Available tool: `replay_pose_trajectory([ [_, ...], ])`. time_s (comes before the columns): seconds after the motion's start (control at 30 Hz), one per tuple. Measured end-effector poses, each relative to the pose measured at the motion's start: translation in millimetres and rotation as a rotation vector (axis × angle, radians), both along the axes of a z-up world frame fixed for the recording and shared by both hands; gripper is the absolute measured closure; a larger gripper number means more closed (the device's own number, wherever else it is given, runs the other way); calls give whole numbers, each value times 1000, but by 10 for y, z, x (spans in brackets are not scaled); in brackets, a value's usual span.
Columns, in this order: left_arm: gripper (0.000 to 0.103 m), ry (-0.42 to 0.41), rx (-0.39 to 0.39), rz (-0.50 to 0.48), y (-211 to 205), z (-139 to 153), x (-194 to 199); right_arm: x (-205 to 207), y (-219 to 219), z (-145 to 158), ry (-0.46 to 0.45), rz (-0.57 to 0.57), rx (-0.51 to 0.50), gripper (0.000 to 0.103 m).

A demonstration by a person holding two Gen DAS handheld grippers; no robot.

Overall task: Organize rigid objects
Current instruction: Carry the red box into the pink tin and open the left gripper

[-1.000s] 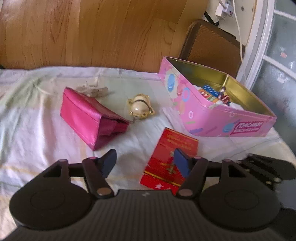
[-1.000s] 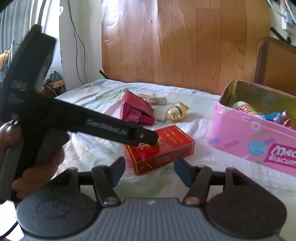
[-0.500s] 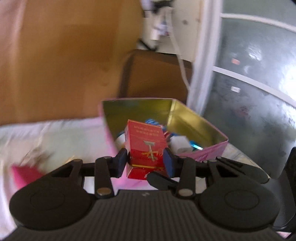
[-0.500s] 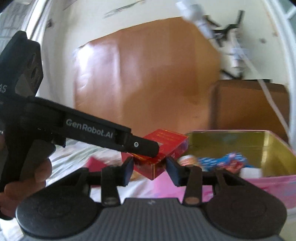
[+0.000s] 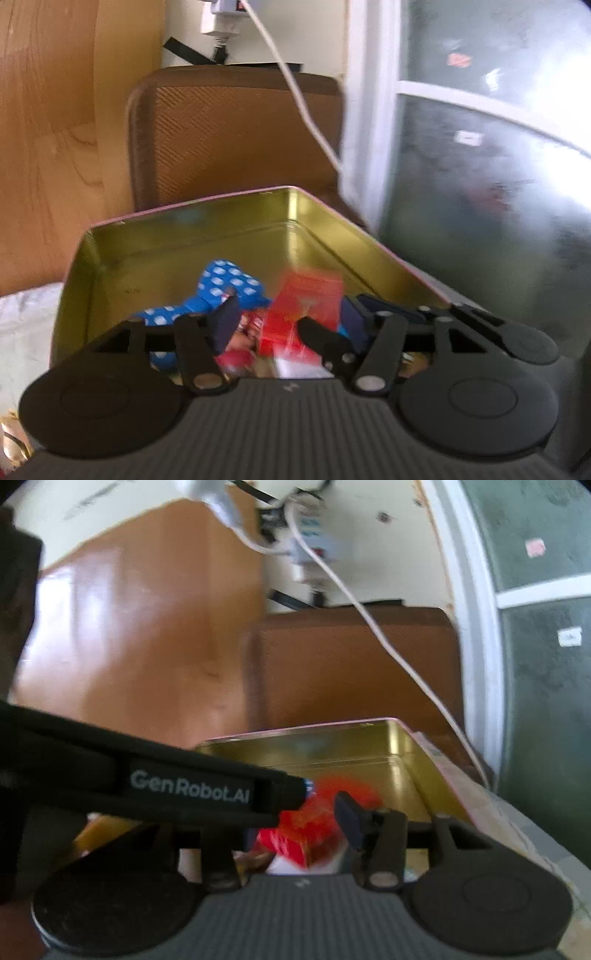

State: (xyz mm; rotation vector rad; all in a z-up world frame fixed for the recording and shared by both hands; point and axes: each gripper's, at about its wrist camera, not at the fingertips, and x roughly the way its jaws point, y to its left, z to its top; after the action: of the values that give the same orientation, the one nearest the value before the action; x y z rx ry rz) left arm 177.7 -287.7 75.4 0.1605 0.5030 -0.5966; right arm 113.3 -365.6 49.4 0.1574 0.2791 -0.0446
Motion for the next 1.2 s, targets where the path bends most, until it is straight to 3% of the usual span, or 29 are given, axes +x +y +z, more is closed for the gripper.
replay_pose_trajectory([
  [0.1, 36, 1, 21, 40, -37, -25, 15, -8, -39, -68, 1, -11, 6, 59],
  [0.37, 35, -98, 77, 85, 80, 33, -301, -112, 78, -60, -45, 23, -62, 57],
  [0.6, 35, -146, 118, 136, 412, 153, -637, -351, 224, 19, -70, 29, -54, 57],
  [0.77, 34, -104, 82, 184, 791, 167, -768, -512, 272, 101, -78, 13, -49, 57],
  [0.9, 34, -79, 85, 249, 1071, 128, -849, -607, 267, 233, -77, 31, 11, 57],
  [1.2, 34, -35, 55, 365, 1659, 4, -1014, -850, 726, 264, -67, 81, 32, 57],
])
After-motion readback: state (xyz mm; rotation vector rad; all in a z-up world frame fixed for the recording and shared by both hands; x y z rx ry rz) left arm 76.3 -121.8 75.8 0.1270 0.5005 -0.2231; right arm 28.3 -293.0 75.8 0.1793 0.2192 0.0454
